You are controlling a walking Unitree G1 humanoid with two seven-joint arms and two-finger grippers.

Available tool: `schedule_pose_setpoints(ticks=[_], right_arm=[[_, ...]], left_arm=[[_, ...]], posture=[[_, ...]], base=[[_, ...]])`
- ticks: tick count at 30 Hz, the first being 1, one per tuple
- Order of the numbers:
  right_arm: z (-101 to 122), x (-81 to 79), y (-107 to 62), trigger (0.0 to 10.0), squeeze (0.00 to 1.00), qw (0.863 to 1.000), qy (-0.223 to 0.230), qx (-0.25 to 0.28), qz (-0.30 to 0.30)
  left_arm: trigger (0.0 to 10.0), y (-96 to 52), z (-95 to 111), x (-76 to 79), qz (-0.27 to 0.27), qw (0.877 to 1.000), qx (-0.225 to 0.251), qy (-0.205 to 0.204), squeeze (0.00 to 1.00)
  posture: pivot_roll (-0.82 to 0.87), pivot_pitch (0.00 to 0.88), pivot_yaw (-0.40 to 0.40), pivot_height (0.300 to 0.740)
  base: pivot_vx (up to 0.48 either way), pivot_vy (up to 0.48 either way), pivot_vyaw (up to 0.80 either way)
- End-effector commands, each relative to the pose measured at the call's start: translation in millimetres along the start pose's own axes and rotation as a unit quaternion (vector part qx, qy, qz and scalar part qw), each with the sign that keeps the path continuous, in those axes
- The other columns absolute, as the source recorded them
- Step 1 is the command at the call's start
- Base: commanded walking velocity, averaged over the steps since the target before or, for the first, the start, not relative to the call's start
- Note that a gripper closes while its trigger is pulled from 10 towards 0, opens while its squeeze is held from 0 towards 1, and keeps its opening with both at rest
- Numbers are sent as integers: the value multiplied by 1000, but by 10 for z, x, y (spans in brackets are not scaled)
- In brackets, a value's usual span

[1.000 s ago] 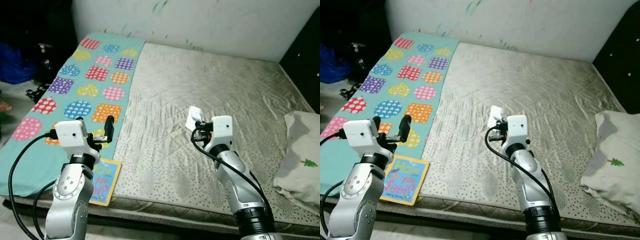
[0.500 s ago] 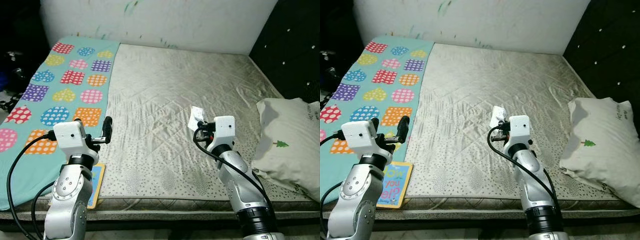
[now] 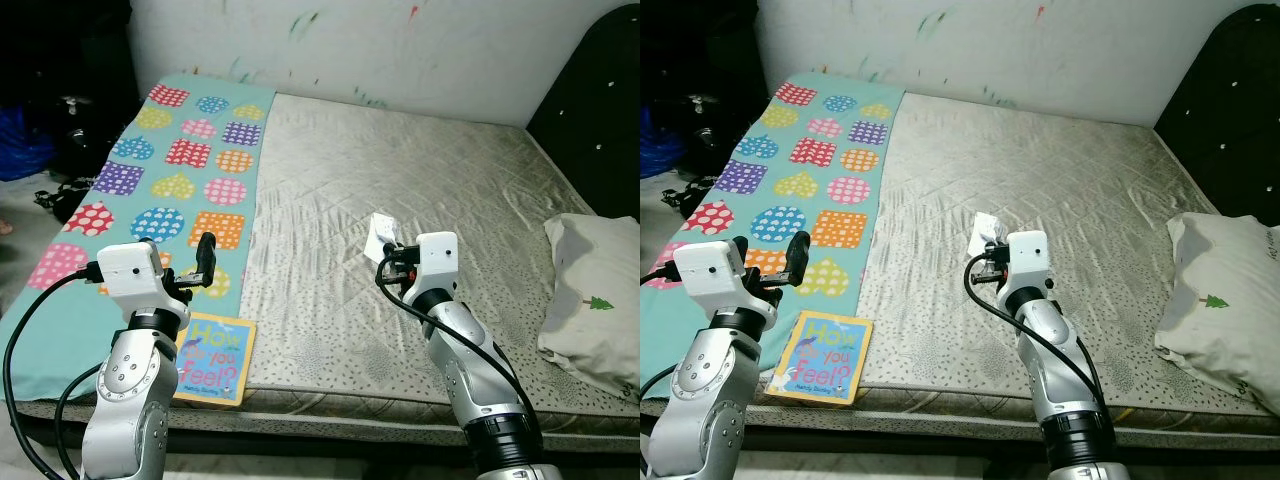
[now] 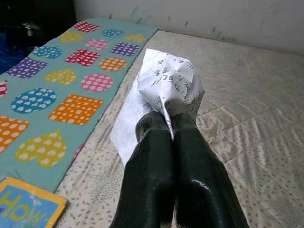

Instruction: Clean up the room

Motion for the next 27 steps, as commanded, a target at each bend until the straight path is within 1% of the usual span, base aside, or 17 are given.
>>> schedule_pose_setpoints(ticks=[1,27], right_arm=[[6,59,10,10000,0,1000,-3,-3,-6],[4,32,42,10000,0,1000,-6,0,3]], left_arm=[[10000,23,-5,52,-9,1000,-3,-2,0],[10000,43,14,55,-13,1000,1,1,0]], posture=[[33,48,-108,740],[39,38,-105,740]], base=[[0,307,0],[0,336,0]])
Point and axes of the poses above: a point about 5 cm out from each wrist's last joint towards the gripper, its own y axis pointing out of the wrist towards the gripper, its own z axis along the axis of the wrist's last joint, x = y × z, the point moved 1 cm from there along y, pointing out of the wrist towards the gripper, and after that the axes turned 3 degrees about -y, right-handed, at the moved point
